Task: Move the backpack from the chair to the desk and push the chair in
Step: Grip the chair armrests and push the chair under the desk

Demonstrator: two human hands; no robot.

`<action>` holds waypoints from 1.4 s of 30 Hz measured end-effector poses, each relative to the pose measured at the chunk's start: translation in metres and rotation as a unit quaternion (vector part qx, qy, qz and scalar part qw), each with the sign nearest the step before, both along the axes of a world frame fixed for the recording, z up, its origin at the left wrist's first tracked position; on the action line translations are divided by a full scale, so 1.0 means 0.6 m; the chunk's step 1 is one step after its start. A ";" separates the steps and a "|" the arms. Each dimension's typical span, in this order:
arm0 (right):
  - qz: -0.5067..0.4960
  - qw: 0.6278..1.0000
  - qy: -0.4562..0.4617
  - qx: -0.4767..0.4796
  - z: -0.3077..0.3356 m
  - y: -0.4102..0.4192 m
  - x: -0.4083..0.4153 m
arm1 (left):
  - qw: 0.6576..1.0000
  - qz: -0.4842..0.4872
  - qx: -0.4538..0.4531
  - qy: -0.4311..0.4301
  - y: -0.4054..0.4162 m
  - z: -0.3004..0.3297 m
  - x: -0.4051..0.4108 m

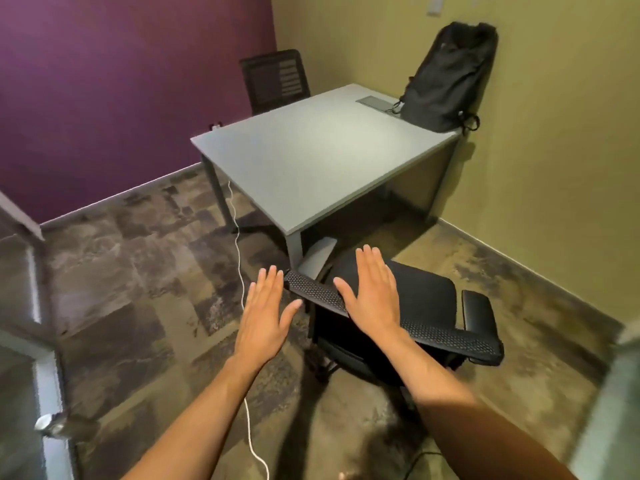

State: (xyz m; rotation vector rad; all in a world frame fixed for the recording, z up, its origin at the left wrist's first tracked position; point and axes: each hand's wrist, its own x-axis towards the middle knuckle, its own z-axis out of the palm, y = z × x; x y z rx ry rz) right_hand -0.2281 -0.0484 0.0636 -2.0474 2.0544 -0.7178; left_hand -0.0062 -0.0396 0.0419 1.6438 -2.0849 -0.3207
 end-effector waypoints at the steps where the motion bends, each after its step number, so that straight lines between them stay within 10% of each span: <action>1: -0.028 1.000 -0.002 0.003 0.002 0.008 -0.011 | 1.000 -0.023 -0.001 -0.002 -0.010 0.000 -0.006; 13: -0.280 0.958 -0.020 0.059 -0.014 0.143 -0.111 | 0.980 -0.197 0.010 -0.003 -0.077 -0.008 -0.065; 42: -0.230 0.962 0.135 0.052 -0.056 0.035 -0.253 | 0.973 -0.155 0.003 -0.170 -0.180 -0.001 -0.174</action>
